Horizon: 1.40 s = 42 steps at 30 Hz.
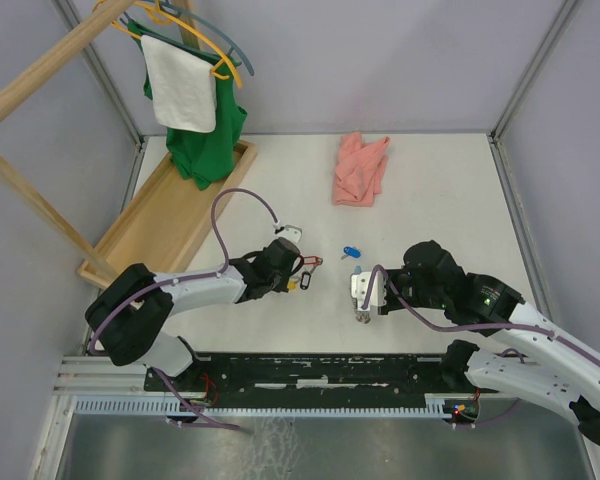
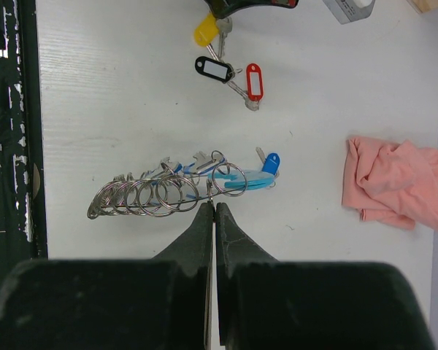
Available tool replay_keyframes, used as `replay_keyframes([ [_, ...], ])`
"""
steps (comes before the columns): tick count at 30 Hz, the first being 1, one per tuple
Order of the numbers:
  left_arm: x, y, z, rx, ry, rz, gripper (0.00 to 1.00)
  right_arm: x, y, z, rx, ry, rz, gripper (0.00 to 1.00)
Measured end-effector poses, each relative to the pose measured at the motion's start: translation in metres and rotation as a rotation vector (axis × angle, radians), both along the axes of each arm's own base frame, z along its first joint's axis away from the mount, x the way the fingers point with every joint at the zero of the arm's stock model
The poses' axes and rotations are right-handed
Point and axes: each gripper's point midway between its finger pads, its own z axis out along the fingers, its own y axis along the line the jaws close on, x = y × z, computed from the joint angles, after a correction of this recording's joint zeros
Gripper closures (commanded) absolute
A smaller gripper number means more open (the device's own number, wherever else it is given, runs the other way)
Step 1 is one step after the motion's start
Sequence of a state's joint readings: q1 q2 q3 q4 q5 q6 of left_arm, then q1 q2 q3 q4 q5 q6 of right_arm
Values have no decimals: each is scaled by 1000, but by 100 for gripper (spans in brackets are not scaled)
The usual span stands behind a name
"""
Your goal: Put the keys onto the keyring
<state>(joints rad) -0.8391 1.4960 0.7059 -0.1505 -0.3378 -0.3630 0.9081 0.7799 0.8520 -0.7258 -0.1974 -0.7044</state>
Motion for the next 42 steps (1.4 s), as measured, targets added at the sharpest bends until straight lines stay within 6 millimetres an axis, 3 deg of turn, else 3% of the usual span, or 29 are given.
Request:
replay_keyframes([
  [8,-8,8,-4,22,28,3,81,0,0,0,0,1,0,99],
  [16,-14,14,-6,50,58,2,79,0,0,0,0,1,0,99],
  [27,-4,4,7,17,33,6,72,0,0,0,-1,1,0,99],
  [35,2,10,5,-6,64,29,57,0,0,0,0,2,0,99],
  [42,5,15,2,-109,110,38,57,0,0,0,0,2,0,99],
])
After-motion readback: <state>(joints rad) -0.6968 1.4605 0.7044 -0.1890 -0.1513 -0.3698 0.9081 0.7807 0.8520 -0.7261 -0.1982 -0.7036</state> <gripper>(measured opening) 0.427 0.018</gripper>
